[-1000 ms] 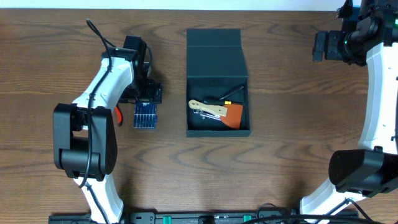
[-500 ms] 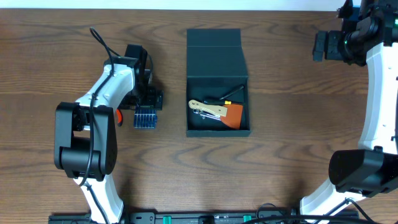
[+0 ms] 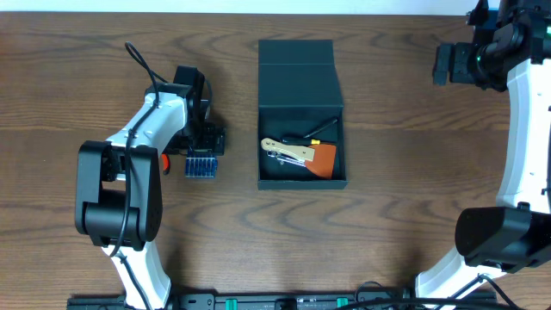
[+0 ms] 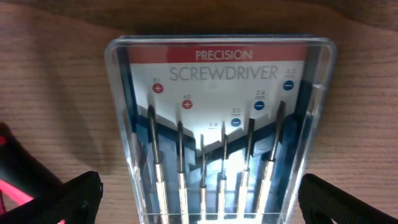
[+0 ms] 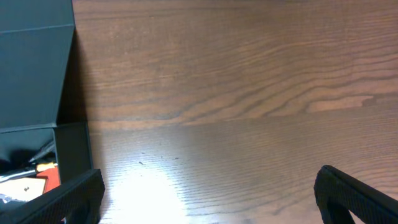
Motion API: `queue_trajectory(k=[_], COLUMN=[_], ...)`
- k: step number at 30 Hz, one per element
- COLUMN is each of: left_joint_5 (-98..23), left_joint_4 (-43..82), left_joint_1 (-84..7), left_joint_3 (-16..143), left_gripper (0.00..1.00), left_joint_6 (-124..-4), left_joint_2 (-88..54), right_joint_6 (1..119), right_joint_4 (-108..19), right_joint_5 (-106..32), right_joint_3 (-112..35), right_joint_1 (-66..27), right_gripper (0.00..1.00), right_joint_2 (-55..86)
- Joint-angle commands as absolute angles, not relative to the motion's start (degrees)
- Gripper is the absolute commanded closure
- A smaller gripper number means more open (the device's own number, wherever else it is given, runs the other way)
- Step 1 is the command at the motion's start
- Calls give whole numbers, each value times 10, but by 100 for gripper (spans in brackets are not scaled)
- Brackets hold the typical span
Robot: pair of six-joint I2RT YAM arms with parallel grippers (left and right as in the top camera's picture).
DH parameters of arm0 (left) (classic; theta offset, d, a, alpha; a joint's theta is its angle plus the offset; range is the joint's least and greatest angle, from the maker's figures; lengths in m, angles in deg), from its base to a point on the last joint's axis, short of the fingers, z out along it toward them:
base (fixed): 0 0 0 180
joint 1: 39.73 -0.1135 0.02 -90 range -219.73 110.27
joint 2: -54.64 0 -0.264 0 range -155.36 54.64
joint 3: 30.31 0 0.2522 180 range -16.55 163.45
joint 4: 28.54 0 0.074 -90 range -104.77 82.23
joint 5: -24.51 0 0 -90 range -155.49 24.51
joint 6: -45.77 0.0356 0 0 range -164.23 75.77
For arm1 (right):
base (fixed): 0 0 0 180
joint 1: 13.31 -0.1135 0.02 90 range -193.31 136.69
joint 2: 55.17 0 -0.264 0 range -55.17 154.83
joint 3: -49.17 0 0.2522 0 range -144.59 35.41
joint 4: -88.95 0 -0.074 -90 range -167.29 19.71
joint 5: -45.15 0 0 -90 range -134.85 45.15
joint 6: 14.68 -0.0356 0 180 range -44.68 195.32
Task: Pack container
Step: 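Move the left gripper over the precision screwdriver set case, then lower the left gripper and close it on the screwdriver case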
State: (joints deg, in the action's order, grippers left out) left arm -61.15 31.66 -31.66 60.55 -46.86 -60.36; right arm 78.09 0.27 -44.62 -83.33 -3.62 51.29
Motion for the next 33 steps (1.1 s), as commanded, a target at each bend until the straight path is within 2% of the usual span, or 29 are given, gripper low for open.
queue_trajectory(k=[1, 25, 30, 33], left_joint_5=[-623, -601, -601, -601], left_joint_4=[318, 295, 295, 295], left_joint_1=[-316, -316, -316, -316], left_joint_3=[599, 567, 567, 567], left_gripper=[1, 2, 26, 37], left_joint_6=[-478, -477, -477, -478], left_joint_2=[-611, -611, -611, -611], right_joint_6=[789, 789, 789, 789], right_joint_4=[5, 7, 9, 9], right_joint_5=[-446, -446, -446, -446], right_joint_3=[-830, -830, -830, -830], right_joint_1=[-36, -36, -36, -36], right_gripper=[1, 1, 1, 1], right_joint_2=[511, 511, 511, 511])
